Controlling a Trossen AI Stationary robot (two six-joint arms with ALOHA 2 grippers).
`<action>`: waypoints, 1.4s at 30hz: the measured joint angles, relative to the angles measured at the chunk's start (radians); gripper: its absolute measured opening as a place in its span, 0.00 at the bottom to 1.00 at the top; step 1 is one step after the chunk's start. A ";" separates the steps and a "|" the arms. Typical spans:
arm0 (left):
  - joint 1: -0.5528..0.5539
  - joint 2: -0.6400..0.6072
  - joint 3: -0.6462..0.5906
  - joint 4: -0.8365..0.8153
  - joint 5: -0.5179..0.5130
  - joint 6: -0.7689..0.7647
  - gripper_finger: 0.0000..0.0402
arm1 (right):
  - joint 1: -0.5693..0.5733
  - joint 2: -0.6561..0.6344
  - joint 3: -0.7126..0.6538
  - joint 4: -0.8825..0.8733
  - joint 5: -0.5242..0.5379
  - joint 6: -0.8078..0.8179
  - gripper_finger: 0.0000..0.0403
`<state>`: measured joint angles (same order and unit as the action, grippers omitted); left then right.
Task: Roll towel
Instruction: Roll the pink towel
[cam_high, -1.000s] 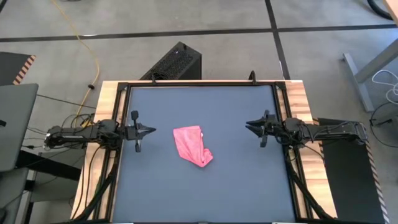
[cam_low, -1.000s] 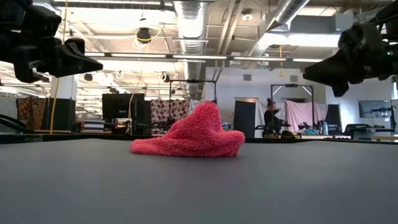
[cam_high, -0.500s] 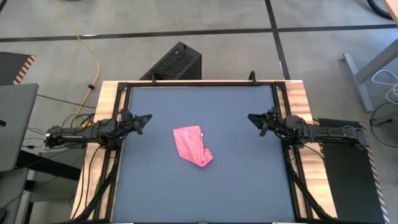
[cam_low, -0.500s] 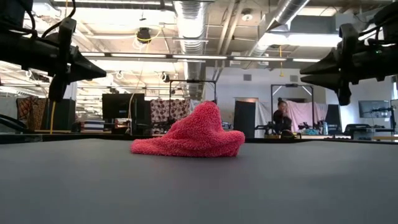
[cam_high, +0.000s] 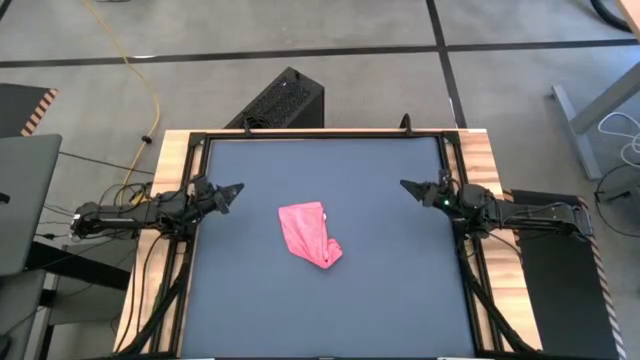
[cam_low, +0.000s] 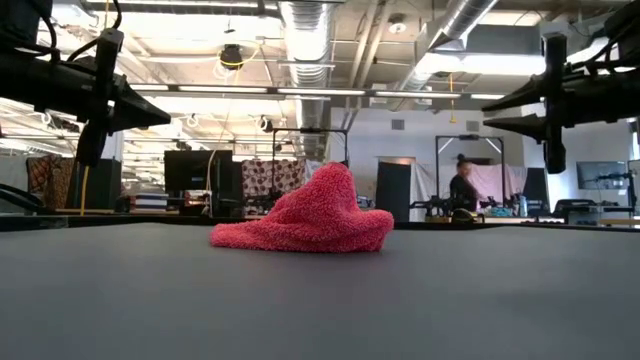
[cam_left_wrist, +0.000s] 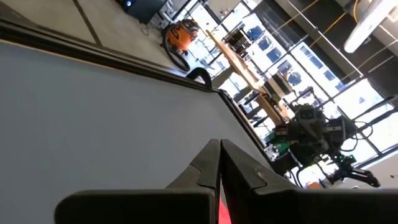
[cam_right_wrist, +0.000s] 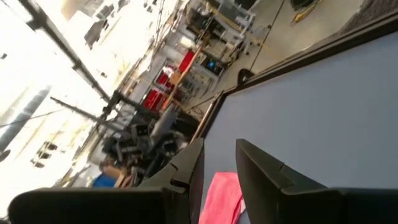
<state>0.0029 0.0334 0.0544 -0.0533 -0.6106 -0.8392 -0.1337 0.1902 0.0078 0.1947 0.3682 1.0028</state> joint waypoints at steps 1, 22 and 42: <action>0.000 0.000 0.000 0.000 0.000 0.005 0.00 | 0.000 0.000 0.000 0.004 0.001 0.000 0.30; 0.001 0.001 0.000 0.173 -0.021 0.110 0.00 | 0.000 0.000 0.000 0.001 0.001 0.003 0.30; 0.000 0.411 0.000 0.330 0.255 -0.317 0.20 | 0.000 0.000 0.000 -0.038 0.001 -0.016 0.30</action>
<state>0.0032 0.4439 0.0540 0.2771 -0.3557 -1.1565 -0.1337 0.1903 0.0078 0.1569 0.3691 0.9863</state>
